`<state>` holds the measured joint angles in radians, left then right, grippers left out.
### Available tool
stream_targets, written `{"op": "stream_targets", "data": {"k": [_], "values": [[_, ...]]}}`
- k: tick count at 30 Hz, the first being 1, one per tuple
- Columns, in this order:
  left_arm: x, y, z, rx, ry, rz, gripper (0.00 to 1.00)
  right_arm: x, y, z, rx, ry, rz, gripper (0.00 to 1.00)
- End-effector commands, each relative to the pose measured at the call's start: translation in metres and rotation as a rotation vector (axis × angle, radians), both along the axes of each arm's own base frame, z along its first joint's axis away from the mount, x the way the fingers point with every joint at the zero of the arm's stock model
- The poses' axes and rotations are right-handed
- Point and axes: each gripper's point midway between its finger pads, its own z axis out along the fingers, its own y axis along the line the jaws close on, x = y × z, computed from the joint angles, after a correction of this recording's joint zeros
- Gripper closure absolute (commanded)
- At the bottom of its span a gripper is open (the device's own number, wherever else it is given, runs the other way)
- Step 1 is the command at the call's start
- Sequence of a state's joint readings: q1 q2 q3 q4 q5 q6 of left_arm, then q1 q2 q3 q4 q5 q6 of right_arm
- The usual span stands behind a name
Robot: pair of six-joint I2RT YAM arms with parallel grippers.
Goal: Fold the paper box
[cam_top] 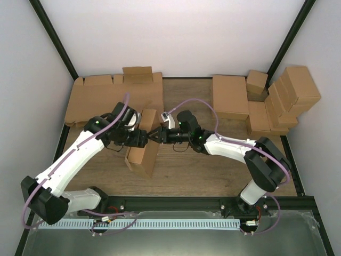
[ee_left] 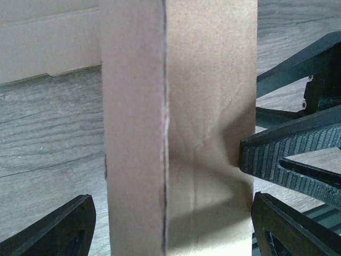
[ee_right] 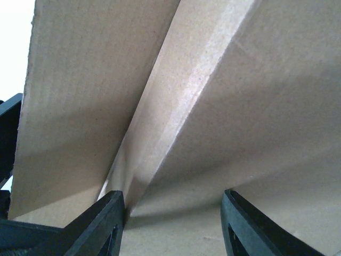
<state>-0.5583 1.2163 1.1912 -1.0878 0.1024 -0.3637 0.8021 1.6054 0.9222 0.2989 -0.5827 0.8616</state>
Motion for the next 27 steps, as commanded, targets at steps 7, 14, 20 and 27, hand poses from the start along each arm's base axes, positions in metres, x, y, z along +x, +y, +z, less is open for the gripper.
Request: {"op": "stream_targets", "data": {"k": [7, 14, 20, 27], "values": [[-0.008, -0.009, -0.007, 0.088, 0.031, -0.044, 0.17, -0.004, 0.008, 0.003, -0.014, -0.001, 0.021, 0.48], [-0.007, 0.003, -0.006, 0.157, 0.026, -0.01, 0.3, -0.004, 0.001, 0.007, -0.029, -0.019, -0.005, 0.42], [-0.006, 0.003, 0.005, 0.14, 0.007, -0.01, 0.37, 0.001, -0.023, 0.035, -0.065, -0.111, -0.109, 0.34], [-0.012, -0.012, 0.021, 0.056, -0.008, -0.078, 0.39, 0.008, -0.08, 0.045, -0.177, -0.189, -0.249, 0.29]]}}
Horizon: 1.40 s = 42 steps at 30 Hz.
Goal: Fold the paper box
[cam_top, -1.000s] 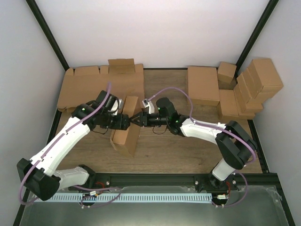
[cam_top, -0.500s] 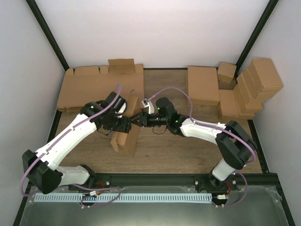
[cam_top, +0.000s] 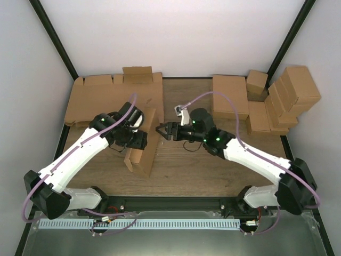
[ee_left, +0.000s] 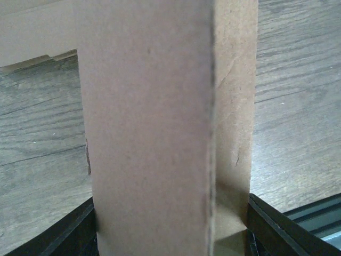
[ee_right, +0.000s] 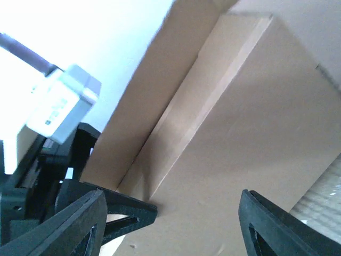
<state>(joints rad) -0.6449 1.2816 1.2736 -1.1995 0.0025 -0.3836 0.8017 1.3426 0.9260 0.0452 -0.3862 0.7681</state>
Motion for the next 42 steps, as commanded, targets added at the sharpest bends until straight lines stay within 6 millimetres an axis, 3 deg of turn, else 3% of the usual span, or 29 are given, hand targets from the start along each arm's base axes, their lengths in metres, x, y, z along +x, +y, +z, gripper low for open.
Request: {"op": "stream_targets", "data": {"k": [1, 6, 10, 15, 19, 22, 24, 29, 33, 36, 42], "values": [[-0.004, -0.013, 0.023, -0.079, -0.035, -0.071, 0.39, 0.011, -0.047, -0.011, -0.121, -0.04, -0.125, 0.29], [-0.015, -0.027, 0.027, -0.068, -0.032, -0.169, 0.41, 0.021, -0.105, -0.017, -0.169, -0.072, -0.216, 0.29], [-0.023, -0.04, 0.02, -0.006, -0.024, -0.252, 0.42, 0.017, -0.125, -0.008, -0.233, -0.197, -0.203, 0.29], [-0.029, -0.059, 0.015, 0.055, -0.028, -0.344, 0.42, 0.002, -0.127, 0.008, -0.24, -0.412, -0.119, 0.23], [-0.034, -0.067, 0.012, 0.069, -0.023, -0.384, 0.42, -0.015, -0.123, 0.023, -0.204, -0.693, -0.031, 0.16], [-0.037, -0.067, 0.01, 0.067, -0.021, -0.392, 0.42, -0.017, -0.121, 0.029, -0.234, -0.89, 0.015, 0.18], [-0.04, -0.068, 0.008, 0.06, -0.015, -0.4, 0.42, -0.012, -0.114, 0.03, -0.283, -0.982, 0.063, 0.23], [-0.045, -0.069, 0.007, 0.051, -0.013, -0.418, 0.42, 0.028, -0.095, 0.018, -0.45, -0.974, 0.16, 0.33], [-0.047, -0.068, 0.006, 0.059, -0.018, -0.422, 0.42, 0.053, -0.095, 0.018, -0.54, -1.019, 0.128, 0.33], [-0.049, -0.066, 0.006, 0.062, -0.019, -0.422, 0.42, 0.064, -0.096, 0.021, -0.545, -1.035, 0.141, 0.33], [-0.05, -0.067, 0.005, 0.066, -0.024, -0.432, 0.42, 0.073, -0.085, 0.011, -0.556, -1.04, 0.336, 0.4]]}}
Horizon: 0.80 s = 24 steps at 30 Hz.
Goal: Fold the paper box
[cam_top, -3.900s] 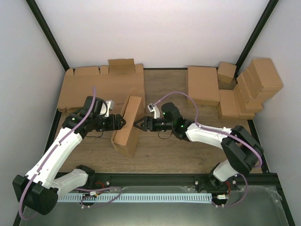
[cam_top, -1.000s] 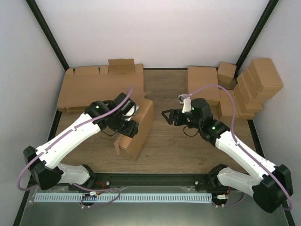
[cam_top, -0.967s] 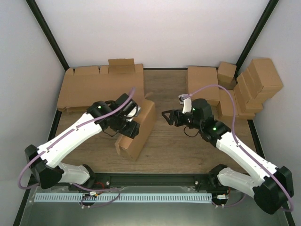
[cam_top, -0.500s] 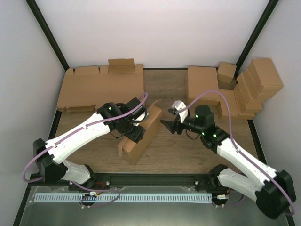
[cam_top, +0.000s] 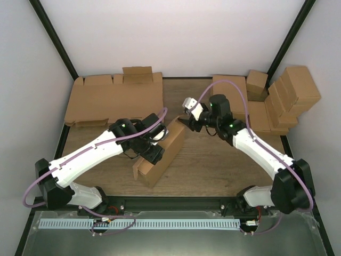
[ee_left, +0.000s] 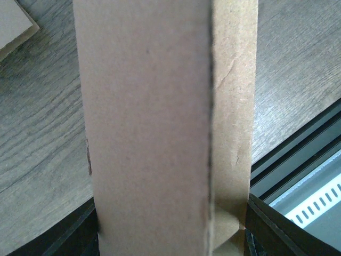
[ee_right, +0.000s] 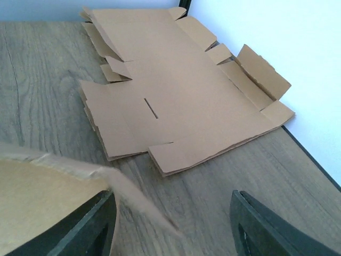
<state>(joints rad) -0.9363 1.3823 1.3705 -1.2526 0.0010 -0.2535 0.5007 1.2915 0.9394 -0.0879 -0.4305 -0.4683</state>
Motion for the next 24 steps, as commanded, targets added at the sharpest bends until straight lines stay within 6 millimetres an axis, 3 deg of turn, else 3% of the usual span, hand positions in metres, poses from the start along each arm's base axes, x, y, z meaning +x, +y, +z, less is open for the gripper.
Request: {"op": "stream_targets", "data": {"k": [1, 9, 15, 19, 24], "values": [[-0.002, 0.0, 0.004, -0.011, -0.03, -0.025, 0.42, 0.0, 0.01, 0.012, -0.069, -0.063, 0.144, 0.43], [0.002, 0.002, 0.003, 0.011, -0.052, -0.016, 0.42, -0.009, 0.016, 0.018, -0.114, -0.018, 0.242, 0.78], [0.004, 0.001, 0.001, 0.021, -0.057, -0.02, 0.42, -0.031, 0.017, 0.023, -0.061, 0.051, 0.289, 0.99], [0.005, 0.001, 0.001, 0.025, -0.062, -0.017, 0.38, -0.041, 0.015, 0.028, -0.016, 0.139, 0.26, 0.99], [0.008, 0.001, -0.001, 0.036, -0.073, -0.009, 0.26, -0.051, 0.01, 0.04, 0.046, 0.203, 0.209, 0.99]]}}
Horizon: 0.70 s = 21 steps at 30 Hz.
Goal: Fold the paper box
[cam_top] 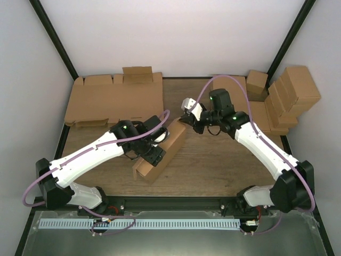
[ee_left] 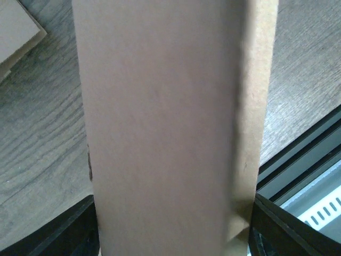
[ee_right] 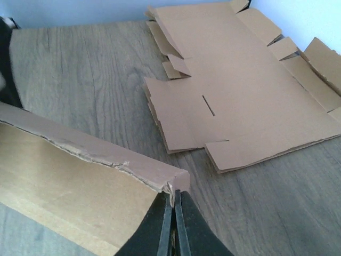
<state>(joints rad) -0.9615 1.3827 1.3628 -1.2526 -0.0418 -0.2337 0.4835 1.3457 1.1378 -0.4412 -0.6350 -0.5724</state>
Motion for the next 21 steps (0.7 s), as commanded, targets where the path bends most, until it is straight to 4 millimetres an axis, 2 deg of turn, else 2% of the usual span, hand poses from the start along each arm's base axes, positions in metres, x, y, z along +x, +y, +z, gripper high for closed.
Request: {"op": "stream_targets", "data": {"k": [1, 7, 13, 18, 21], "values": [[0.011, -0.001, 0.004, 0.0, -0.048, 0.03, 0.24, -0.023, -0.001, 0.031, 0.09, 0.067, -0.007, 0.99], [0.024, -0.001, 0.018, -0.002, -0.106, 0.097, 0.01, -0.034, -0.009, 0.027, 0.118, 0.079, -0.061, 0.99], [0.03, -0.021, 0.041, -0.126, -0.127, 0.103, 0.0, -0.042, -0.014, 0.018, 0.14, 0.14, -0.104, 0.99], [0.029, -0.027, 0.018, -0.096, -0.085, 0.087, 0.0, -0.043, -0.014, 0.011, 0.137, 0.225, -0.159, 0.99], [0.027, -0.031, 0.012, -0.109, -0.067, 0.077, 0.0, -0.044, -0.013, 0.01, 0.13, 0.254, -0.184, 0.99]]}}
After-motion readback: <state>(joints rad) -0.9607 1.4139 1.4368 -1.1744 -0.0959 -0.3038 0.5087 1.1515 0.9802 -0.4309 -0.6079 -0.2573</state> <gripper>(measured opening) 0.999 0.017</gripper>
